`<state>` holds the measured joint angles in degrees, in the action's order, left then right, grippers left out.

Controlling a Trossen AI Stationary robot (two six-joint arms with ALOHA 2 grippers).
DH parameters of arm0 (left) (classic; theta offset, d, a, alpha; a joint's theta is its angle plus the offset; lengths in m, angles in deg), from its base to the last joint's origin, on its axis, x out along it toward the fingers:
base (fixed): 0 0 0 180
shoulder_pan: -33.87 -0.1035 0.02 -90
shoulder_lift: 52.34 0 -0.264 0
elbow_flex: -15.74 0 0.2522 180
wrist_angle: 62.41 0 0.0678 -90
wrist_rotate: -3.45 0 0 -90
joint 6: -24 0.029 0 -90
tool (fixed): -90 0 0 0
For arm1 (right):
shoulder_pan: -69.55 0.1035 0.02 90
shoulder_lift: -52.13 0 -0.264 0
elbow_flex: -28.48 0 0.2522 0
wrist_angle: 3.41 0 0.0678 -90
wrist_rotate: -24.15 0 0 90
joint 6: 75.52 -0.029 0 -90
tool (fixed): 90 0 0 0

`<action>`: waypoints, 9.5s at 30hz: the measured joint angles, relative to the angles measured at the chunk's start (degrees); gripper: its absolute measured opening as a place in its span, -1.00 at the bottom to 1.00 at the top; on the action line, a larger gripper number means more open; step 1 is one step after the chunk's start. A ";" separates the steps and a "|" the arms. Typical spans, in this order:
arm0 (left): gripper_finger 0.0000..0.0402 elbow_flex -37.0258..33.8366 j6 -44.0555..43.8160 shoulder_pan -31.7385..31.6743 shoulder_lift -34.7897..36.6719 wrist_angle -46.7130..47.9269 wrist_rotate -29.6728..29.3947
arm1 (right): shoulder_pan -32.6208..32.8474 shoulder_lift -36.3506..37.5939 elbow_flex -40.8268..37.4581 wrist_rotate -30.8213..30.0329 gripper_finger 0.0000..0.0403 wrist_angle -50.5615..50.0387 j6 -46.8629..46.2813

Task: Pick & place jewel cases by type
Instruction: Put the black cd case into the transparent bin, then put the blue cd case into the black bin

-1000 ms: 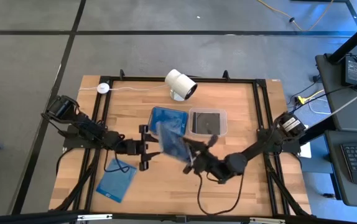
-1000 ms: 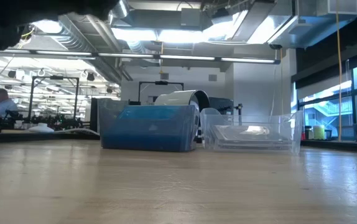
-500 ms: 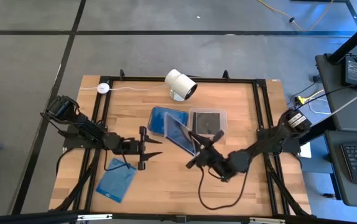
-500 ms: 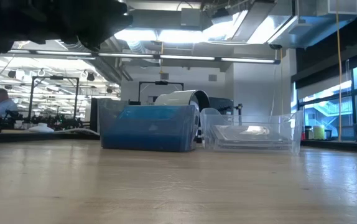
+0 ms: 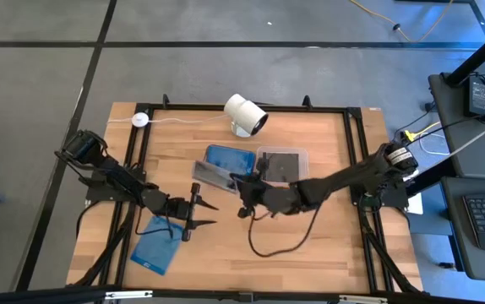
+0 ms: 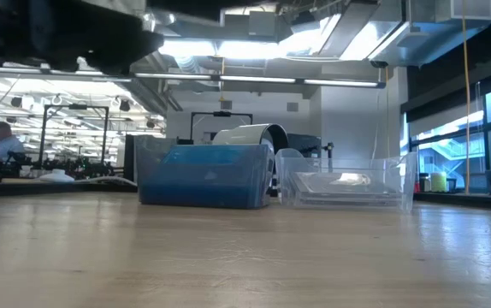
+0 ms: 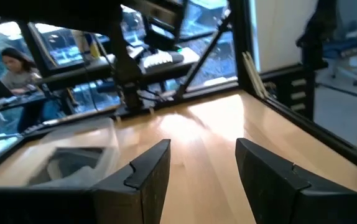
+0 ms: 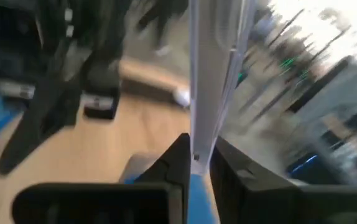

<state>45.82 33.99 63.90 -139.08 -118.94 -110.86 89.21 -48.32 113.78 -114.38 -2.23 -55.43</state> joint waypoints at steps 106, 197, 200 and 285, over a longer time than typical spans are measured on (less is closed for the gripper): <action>-0.10 0.02 -1.89 1.80 0.00 5.00 -0.17 | -30.41 1.20 16.74 42.11 -0.37 -91.04 -18.02; -0.04 29.09 -36.50 -3.73 -1.79 88.77 21.10 | -2.52 -13.19 -14.74 49.69 -0.37 10.75 -9.51; -0.04 31.58 -35.84 -3.69 0.70 94.77 21.12 | -2.52 -13.19 -14.74 49.69 -0.37 11.24 -10.17; -0.04 16.79 -64.78 -4.34 4.33 75.29 29.47 | 7.23 -20.96 5.99 21.85 0.62 -18.63 -4.11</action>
<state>62.60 -30.78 59.57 -134.75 -43.65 -81.40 96.44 -69.28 119.77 -92.54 -20.86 -59.54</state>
